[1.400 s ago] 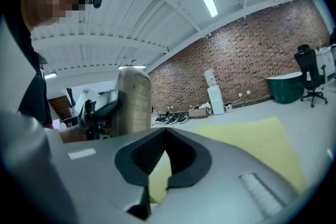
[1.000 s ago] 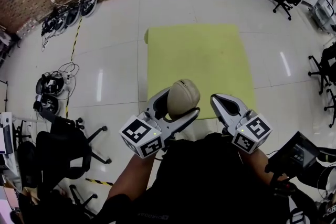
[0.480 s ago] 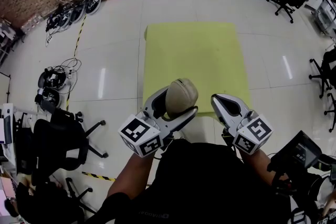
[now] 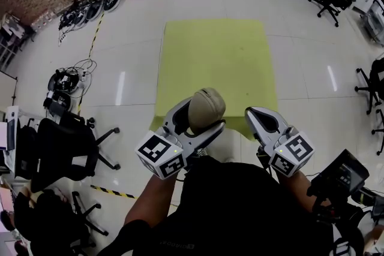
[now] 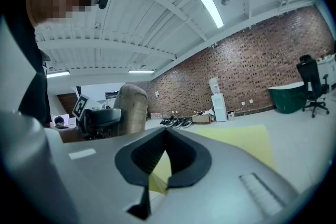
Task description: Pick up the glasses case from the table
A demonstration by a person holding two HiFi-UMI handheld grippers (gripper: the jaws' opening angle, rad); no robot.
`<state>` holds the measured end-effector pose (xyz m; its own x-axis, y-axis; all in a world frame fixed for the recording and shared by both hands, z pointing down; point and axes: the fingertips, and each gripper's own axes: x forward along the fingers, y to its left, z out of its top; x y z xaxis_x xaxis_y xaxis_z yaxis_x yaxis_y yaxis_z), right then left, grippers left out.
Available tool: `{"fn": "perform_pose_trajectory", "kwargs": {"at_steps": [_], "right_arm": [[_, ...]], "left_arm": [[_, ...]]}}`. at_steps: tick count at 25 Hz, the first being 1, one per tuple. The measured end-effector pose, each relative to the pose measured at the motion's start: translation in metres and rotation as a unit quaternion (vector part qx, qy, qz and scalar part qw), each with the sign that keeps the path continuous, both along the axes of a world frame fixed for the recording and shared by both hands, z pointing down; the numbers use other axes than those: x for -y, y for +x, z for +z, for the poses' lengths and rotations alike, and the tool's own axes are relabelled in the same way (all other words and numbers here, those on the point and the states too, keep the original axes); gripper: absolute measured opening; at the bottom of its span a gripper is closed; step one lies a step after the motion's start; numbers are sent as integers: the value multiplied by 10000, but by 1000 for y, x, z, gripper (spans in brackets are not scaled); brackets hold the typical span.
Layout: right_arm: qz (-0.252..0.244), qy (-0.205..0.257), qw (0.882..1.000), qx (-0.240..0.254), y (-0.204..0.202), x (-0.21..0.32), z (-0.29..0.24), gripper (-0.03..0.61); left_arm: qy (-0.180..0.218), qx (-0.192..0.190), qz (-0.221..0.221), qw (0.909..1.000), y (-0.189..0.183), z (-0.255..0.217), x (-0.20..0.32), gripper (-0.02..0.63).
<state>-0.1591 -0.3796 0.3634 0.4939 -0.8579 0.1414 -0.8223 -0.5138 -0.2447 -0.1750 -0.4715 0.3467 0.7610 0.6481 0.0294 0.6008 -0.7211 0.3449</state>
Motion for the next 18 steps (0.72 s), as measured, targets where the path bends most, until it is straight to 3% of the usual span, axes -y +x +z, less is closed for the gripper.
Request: {"fn": "perform_pose_trajectory", "kwargs": {"at_steps": [9,18], "right_arm": [[-204,111,9996,177,-30,-38,12,2],[-395,336,9983,263,-44,-44,16,2]], "left_arm": [[29,49,-393,9992,-35,-1,-35,419],[384,53,-414,9984,-62,-3,-58,420]]}}
